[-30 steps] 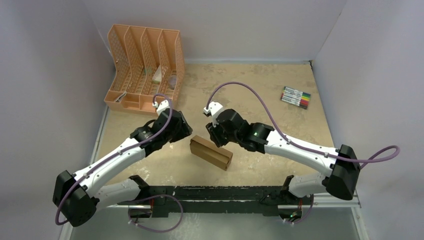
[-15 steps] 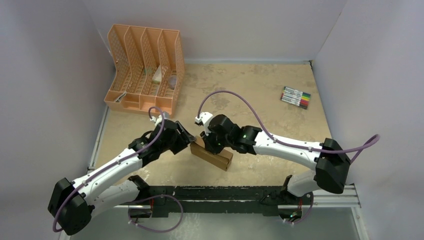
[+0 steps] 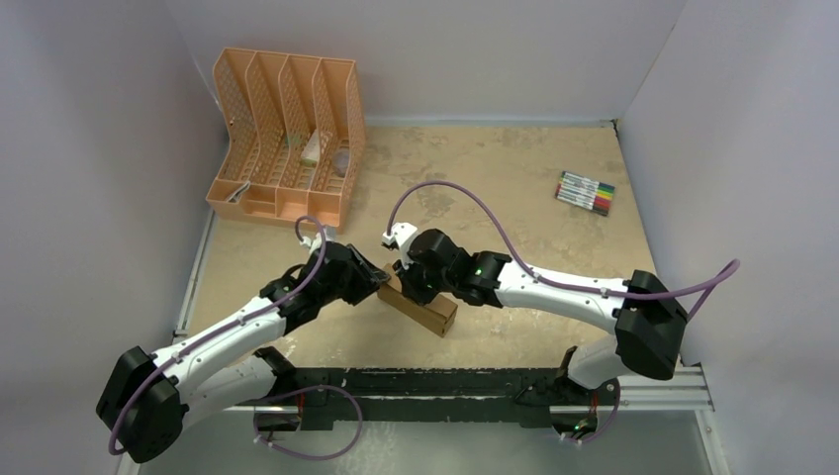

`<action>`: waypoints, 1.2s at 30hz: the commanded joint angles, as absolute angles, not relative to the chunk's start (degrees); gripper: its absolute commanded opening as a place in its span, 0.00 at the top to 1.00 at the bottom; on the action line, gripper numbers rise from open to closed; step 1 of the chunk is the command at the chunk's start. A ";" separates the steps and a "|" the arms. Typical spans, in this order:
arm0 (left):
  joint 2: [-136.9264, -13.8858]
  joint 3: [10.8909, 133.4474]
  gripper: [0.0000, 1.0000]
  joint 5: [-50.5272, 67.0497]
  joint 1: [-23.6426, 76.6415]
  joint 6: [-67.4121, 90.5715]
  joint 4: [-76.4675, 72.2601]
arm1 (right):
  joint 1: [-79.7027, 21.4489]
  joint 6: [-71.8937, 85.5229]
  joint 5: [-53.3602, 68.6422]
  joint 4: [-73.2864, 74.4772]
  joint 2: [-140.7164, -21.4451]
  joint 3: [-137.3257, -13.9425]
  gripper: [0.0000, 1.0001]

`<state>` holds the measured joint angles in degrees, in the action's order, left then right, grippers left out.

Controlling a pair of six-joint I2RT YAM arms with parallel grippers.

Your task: Fold the paper box

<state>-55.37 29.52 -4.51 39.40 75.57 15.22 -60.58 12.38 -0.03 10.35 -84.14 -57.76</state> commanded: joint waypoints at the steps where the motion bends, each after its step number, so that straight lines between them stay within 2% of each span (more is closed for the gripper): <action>1: -55.86 27.77 0.63 -4.95 39.64 76.71 10.77 | -61.00 11.25 -3.15 12.23 -85.79 -56.50 0.83; 7: -57.57 25.38 0.74 -9.41 39.62 76.83 7.22 | -60.95 9.53 -5.90 13.38 -89.35 -58.67 0.84; 15: -62.53 27.63 0.78 -13.82 38.34 73.06 5.34 | -58.50 6.17 -12.83 14.79 -89.35 -63.80 0.80; 20: -66.79 27.98 0.80 -8.85 33.15 70.77 -0.10 | -54.19 3.70 -11.80 14.98 -89.89 -65.06 0.76; 24: -67.94 31.00 0.74 -5.78 32.00 67.40 -1.14 | -53.44 4.39 -12.01 17.31 -88.72 -68.39 0.70; 28: -66.14 33.96 0.64 -4.74 31.69 64.52 3.41 | -53.27 10.10 -14.67 20.26 -85.68 -69.41 0.58; 36: -63.43 40.08 0.52 -5.99 30.07 54.98 13.43 | -50.12 30.88 -20.14 25.13 -75.15 -60.43 0.41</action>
<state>-64.90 35.48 -5.15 31.40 62.78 8.58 -51.99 17.63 -16.03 21.58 -80.86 -64.64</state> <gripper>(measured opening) 0.467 0.555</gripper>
